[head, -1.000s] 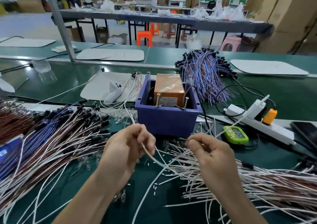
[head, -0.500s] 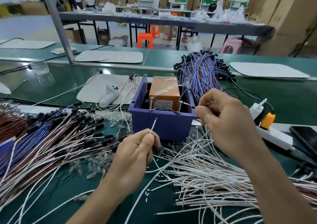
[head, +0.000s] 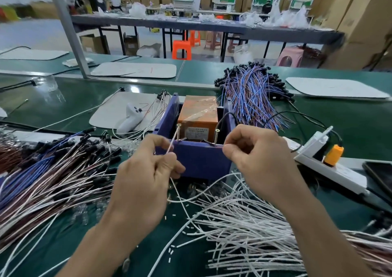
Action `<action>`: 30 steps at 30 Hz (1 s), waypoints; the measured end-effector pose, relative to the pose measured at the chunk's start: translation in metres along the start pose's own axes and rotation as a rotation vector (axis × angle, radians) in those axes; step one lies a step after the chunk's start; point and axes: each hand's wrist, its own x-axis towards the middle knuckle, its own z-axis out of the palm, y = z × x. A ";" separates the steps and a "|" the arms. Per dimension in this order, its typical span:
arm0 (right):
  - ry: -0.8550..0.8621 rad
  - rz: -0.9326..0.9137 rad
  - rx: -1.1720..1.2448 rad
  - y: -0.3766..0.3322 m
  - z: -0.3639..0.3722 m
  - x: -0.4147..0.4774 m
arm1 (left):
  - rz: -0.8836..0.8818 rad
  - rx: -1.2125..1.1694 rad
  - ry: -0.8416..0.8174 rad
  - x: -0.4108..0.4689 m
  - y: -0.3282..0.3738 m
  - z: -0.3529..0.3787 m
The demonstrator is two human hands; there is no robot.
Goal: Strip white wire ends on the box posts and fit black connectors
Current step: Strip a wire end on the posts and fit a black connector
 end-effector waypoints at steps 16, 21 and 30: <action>0.035 0.016 0.065 0.005 -0.002 0.003 | 0.031 -0.008 0.254 0.004 -0.027 0.005; 0.044 0.019 0.069 0.005 0.000 0.003 | -0.014 -0.040 0.285 0.011 -0.033 0.006; 0.135 0.015 0.038 0.005 0.000 0.002 | -0.030 -0.049 0.286 0.014 -0.035 0.005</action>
